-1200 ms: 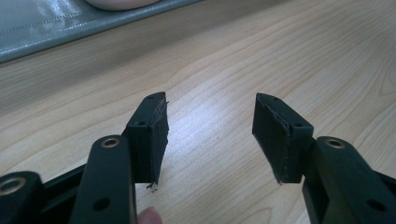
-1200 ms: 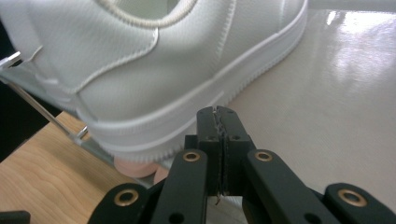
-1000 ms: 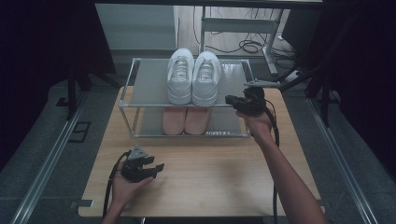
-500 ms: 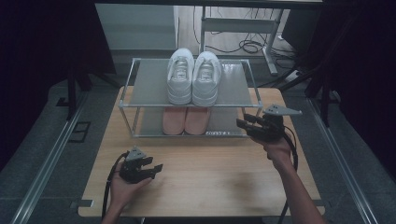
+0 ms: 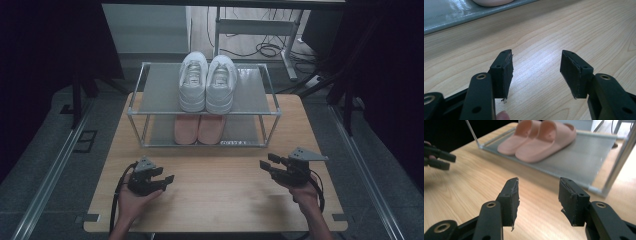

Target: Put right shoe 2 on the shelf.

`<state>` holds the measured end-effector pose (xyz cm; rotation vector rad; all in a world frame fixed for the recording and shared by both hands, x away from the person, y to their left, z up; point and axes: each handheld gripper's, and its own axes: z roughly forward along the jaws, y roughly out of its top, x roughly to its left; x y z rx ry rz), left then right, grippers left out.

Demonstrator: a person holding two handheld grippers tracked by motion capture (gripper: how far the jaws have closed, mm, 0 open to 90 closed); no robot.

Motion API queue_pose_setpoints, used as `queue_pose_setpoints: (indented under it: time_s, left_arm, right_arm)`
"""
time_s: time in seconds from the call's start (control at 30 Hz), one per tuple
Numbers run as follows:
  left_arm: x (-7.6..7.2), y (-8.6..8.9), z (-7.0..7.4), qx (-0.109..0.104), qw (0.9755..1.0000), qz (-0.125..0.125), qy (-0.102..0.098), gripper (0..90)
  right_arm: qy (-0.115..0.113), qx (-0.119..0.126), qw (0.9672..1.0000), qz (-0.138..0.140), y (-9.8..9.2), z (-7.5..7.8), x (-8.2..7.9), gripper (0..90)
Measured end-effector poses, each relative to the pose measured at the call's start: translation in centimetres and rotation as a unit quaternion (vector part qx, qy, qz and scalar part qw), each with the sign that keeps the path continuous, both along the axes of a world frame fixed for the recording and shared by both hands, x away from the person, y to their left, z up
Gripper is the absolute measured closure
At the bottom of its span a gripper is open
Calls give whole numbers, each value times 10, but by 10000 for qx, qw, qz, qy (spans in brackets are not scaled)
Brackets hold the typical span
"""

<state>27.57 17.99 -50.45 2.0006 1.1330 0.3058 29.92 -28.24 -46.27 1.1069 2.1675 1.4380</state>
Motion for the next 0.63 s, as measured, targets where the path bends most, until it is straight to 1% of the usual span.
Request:
queue_pose_setpoints:
  time_s: [0.03,0.07,0.1,0.17,0.23,0.33,0.37,0.4,0.5,0.53,0.63]
  left_arm:
    - [0,0,0,-24,10000,42,5,443]
    - [0,0,0,-24,10000,42,5,441]
    - [0,1,0,-10,10000,28,-20,441]
    - [0,1,1,-22,10000,46,-22,439]
    - [0,1,1,-6,10000,29,-50,438]
    - [1,0,0,8,10000,29,-50,437]
    - [0,-1,0,-22,10000,58,-28,437]
    - [0,-1,0,2,10000,39,-44,437]
    - [0,-1,0,-15,10000,55,-30,437]
    - [0,-1,0,10,10000,28,-50,436]
    - [0,0,0,-11,10000,62,-33,435]
  right_arm:
    - [34,2,10000,-16,-2,-4,-1,505]
    - [34,2,10000,-16,-2,-4,-1,505]
    - [74,-7,10000,-36,-4,-12,-2,502]
    - [112,-47,9999,-37,-6,-19,-3,501]
    - [191,4,9998,-36,-7,-26,-3,501]
    - [206,-47,9998,-26,-7,-28,-2,499]
    - [147,-3,9999,-39,-7,-26,-2,499]
    - [137,9,9999,-40,-7,-26,-2,499]
    - [125,0,9999,-73,-8,-25,-3,499]
    - [105,12,9999,-91,-8,-25,-3,499]
    - [30,49,9999,-126,-9,-24,-5,499]
